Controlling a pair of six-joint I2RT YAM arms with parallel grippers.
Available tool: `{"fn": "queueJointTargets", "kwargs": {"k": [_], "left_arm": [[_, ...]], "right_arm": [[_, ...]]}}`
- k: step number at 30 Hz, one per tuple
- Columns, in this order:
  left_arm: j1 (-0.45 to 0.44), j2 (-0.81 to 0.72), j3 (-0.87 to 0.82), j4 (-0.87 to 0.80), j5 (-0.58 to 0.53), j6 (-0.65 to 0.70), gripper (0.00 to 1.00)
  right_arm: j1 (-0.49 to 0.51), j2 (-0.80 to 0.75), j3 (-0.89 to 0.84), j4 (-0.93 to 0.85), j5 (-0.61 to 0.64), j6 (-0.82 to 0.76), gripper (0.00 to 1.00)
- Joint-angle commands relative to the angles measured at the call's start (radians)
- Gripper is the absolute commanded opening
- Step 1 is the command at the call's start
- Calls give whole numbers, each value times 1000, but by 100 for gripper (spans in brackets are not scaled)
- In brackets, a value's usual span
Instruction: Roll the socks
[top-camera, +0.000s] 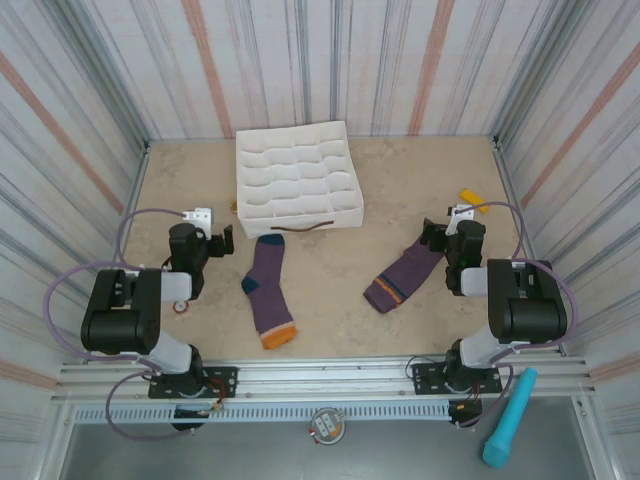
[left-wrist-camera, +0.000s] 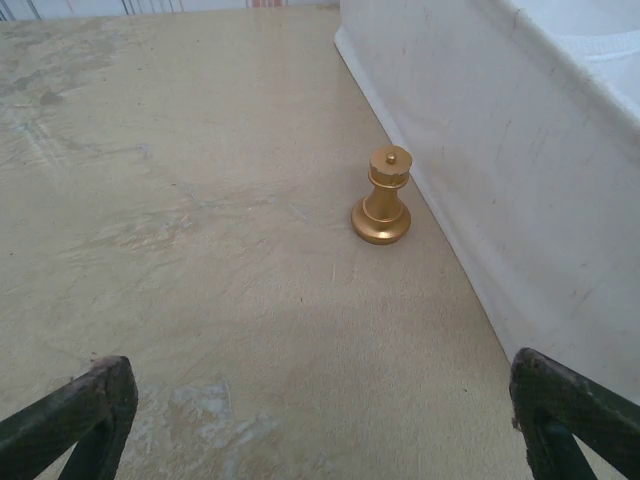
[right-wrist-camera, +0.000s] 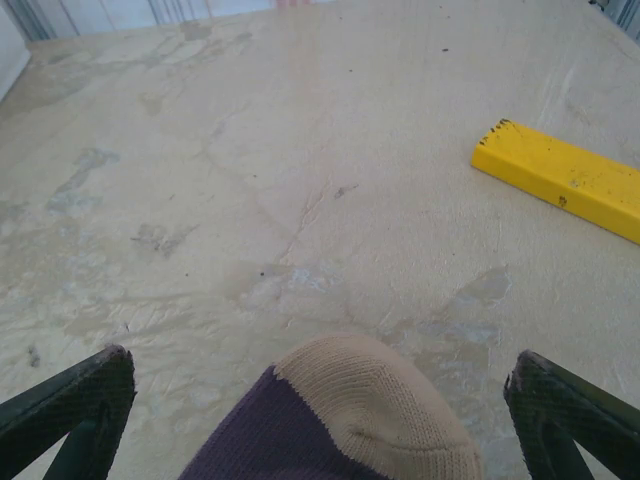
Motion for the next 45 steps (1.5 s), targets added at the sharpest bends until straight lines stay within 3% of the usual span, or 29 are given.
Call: {"fn": "queueJointTargets", "kwargs": {"k": [1,28,32,34,40,45], "left_arm": [[-4,-3,16,19,-18,15,99],[4,-18,21,1,-17,2,99],[6,-82,99,-187,-25,-5,99],[6,-134,139,-300,-38,-19,99],[2,-273,396,-873,-54,-157,99],[-3,-349,563,-1230,71,-290,98]], "right_arm": [[-7,-4,10,-4,-23,-4,99],[-8,-3,11,-5,-25,-4,99],[-1,-31,42,-78,-33,-17,99],[29,-70,82,-178,41,-23,99],[141,-202,271,-651,275,30,99],[232,-252,448,-1080,375,221,99]]}}
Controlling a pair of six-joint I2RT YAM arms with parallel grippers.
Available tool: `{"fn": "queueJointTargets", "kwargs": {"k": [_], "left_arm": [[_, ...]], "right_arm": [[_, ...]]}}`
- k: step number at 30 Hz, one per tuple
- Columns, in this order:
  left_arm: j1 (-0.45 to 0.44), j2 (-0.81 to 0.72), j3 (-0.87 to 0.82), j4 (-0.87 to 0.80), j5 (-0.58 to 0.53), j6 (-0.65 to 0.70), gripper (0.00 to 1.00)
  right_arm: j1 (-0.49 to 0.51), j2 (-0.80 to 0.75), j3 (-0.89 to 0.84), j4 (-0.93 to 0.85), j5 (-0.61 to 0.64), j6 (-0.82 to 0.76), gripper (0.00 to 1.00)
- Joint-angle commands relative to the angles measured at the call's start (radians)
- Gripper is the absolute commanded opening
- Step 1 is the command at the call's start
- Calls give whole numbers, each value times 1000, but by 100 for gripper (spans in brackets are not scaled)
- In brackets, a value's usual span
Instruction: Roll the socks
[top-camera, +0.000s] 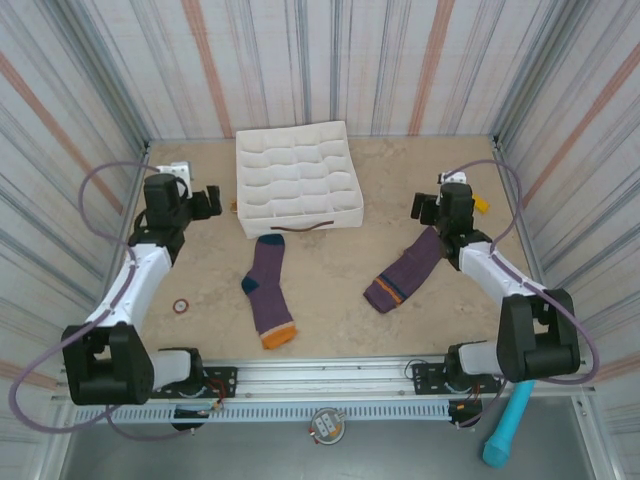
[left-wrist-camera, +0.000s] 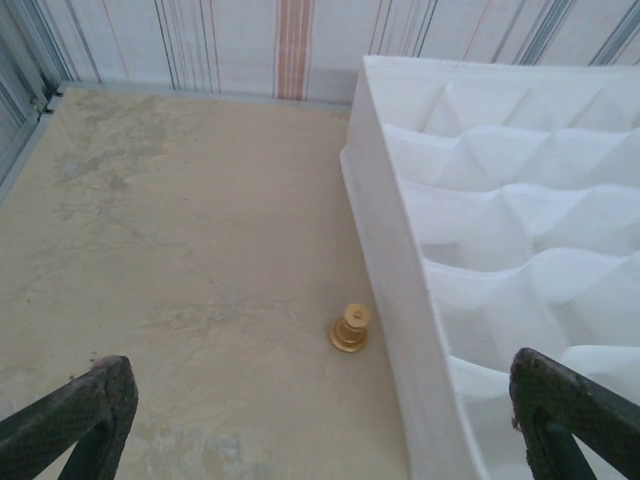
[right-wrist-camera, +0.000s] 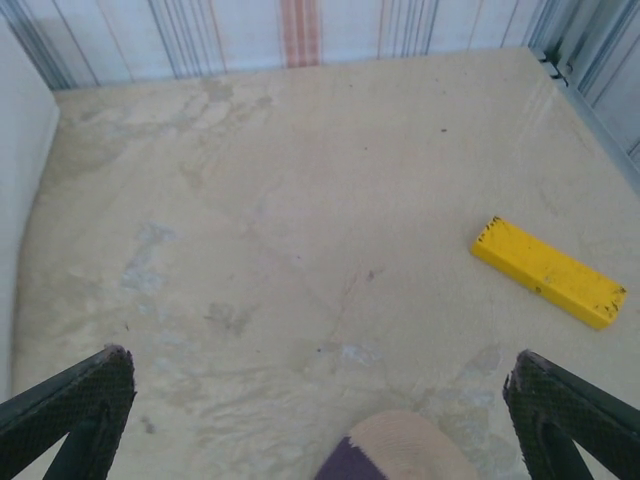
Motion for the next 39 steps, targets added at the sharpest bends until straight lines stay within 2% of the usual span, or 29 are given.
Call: {"fn": "queueJointTargets", "kwargs": {"k": [1,4,7,15,20,23,26,27,39], "left_arm": [[-6,-65,70,-385,114,-144,98],[-36,-94,115,-483,224,-245,97],[-106,-98,147,-543,316,-330,92],[-359,-33,148,-552,431,-584,86],[-481,15,108,-449,481,-744,80],[-539,32,66,-341,487,-833,71],[-586,72,27,-233,498,-908,57],[-601,93,17,-198,500,-926,55],[-798,358,55,10,467,-1077,52]], "right_arm": [[49,-35,87,-428,116,169,99],[86,-62,145,-583,97,309,99],[105,-106,152,-650,-13,396,99],[187,-170,172,-780,-103,458,99],[222,-178,167,-850,-127,491,99],[241,-186,153,-865,-138,518,99],[256,-198,148,-868,-148,546,99],[262,-200,146,-865,-151,551,100],[293,-237,126,-902,-126,584,98]]}}
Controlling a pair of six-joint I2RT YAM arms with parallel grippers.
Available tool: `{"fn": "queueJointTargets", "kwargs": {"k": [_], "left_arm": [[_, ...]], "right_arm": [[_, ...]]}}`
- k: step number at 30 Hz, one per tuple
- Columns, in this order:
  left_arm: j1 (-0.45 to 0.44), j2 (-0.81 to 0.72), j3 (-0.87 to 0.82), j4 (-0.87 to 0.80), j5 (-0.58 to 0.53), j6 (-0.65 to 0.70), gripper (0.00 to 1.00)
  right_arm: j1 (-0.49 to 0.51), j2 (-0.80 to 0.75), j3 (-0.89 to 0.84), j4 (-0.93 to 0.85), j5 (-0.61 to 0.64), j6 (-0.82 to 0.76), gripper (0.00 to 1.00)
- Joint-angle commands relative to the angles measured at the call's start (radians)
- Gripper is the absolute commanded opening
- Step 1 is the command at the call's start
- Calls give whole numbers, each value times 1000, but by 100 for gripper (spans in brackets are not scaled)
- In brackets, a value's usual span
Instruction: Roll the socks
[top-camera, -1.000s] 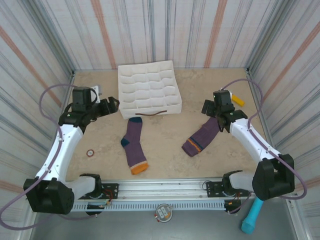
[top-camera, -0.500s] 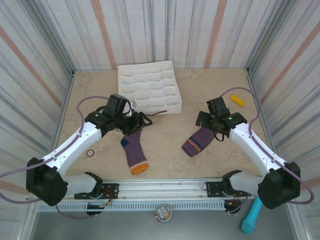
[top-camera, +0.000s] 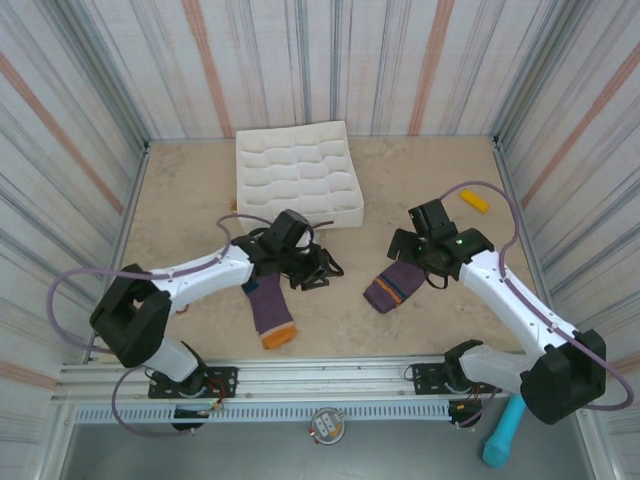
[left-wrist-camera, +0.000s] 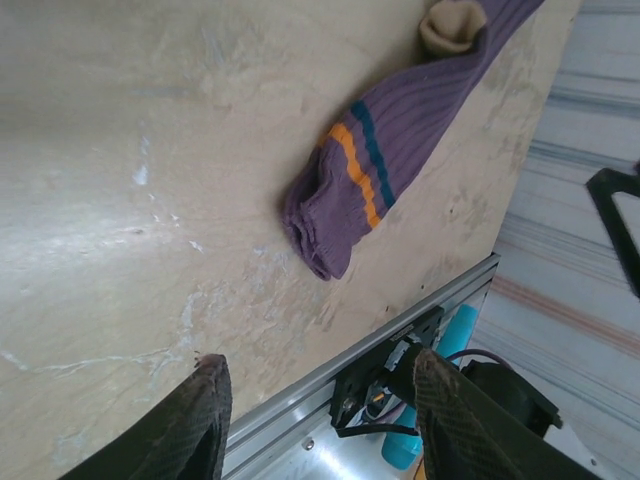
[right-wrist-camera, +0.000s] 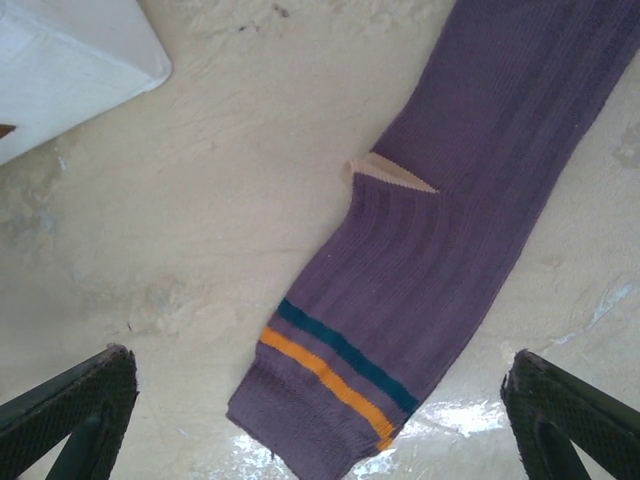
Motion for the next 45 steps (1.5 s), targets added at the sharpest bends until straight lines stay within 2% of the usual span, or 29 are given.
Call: {"fn": "queueJointTargets", "kwargs": {"k": [1,15,32,45], "left_arm": [[-38,55,22,108,-10,-98,52],[-133,266,29,272,-62,-217,54],[-186,380,93,299,-164,-289,53],[-197,418,123,297,-223,-322,37]], "right_arm": [[11,-45,-20,-39,20,38,98],[20,-113,-61,-41,11,82,98],[25,-177,-72,-73,26,95,99],[28,-223,-100,-113,18,95,98]]}}
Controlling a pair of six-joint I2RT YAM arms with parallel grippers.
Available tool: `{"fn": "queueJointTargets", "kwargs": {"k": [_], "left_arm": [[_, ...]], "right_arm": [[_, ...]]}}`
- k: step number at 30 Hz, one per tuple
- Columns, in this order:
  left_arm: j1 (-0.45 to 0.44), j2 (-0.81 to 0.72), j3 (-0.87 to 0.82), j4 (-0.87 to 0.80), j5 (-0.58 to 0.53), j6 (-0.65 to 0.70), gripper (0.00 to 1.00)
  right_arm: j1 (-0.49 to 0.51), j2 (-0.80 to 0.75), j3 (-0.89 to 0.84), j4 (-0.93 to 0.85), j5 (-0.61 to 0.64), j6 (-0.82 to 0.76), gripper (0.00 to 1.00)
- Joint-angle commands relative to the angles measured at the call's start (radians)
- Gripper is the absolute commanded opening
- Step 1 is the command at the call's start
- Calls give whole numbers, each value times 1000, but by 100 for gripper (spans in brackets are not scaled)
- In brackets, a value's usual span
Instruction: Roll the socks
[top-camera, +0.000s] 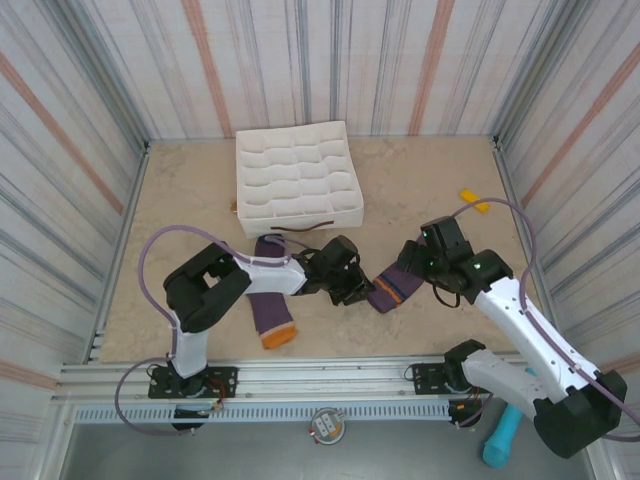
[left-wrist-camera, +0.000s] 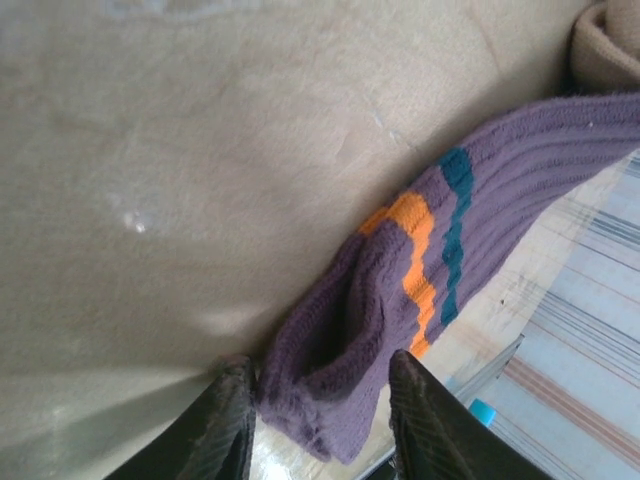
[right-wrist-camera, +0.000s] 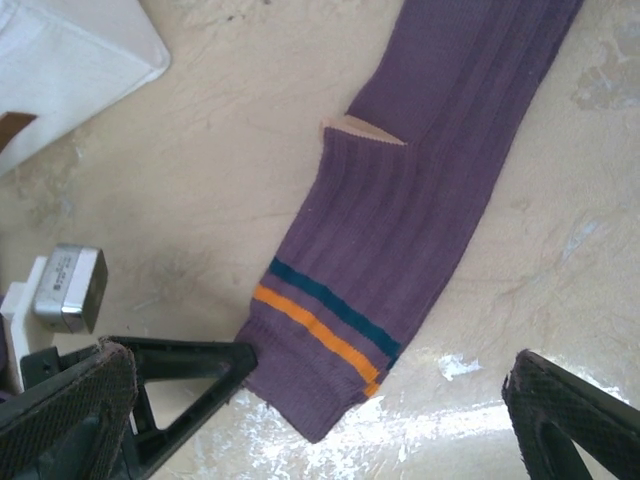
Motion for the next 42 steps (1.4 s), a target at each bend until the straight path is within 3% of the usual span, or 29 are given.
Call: {"fn": "queueJointTargets", "kwargs": {"k": [1,7,13,20,30,42], "left_arm": [[-5,31,28,-28,-54,-11,35],[10,45,54,-25,-54,-1,17],[52,-8,56,-95,-43,57,0],[116,-106,16,-221,28,137,0],[131,-194,-101,-222,83,84,0],[180,-185,-97,-287,197,98,0]], "right_arm": [[11,-27,-22,-44,5,19,98],[73,-42,-49,-25,7,10,95],[220,-32,-84,43,84,-32,90],[408,10,-105,92,184,-96,76],[665,56,-160,249,312,-161,67],[803,317,-197,450,354,-192,58]]}}
